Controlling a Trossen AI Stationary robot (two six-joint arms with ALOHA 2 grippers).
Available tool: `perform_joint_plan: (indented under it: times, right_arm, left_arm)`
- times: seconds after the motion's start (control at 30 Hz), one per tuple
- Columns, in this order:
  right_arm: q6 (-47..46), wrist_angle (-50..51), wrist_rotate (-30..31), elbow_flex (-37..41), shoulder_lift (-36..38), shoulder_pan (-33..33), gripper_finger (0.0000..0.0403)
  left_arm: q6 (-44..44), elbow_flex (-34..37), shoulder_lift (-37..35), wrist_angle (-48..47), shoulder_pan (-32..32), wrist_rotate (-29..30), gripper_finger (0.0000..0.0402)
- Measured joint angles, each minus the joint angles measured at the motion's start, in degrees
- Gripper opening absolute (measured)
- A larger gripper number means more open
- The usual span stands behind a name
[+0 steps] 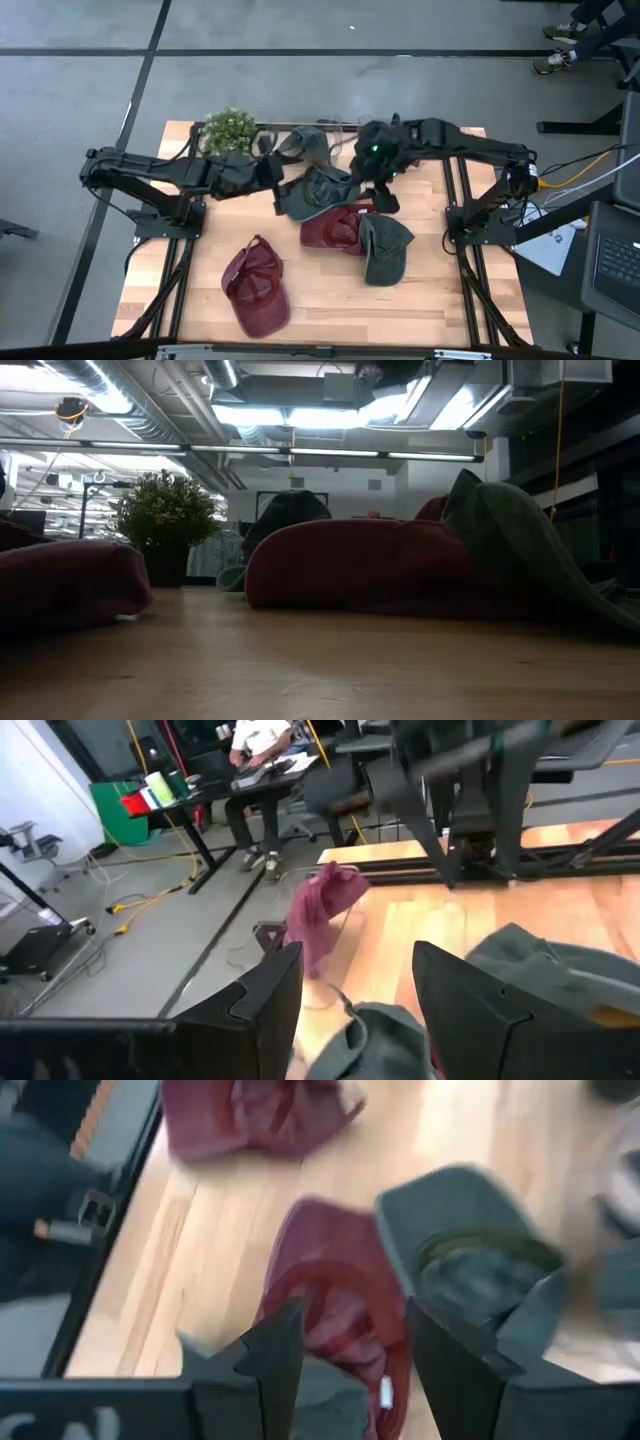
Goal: Pick & Place hat
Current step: Put the top gray cap on the gray cap into the left transparent bin
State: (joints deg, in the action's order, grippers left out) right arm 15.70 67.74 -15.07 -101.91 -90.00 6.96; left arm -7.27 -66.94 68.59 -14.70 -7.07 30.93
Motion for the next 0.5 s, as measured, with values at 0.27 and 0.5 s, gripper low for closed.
perform_joint_plan:
  times: [0.27,0.5]
  right_arm:
    - [0.6,-16.8,3.4,19.2,-0.1,-0.6,0.0177]
    - [4.3,-37.5,10.1,31.9,-0.1,-0.6,0.0177]
  left_arm:
    - [10.6,0.0,-2.5,-7.9,-5.6,2.4,0.0184]
    - [19.3,0.0,-2.4,-14.5,-6.9,0.3,0.0184]
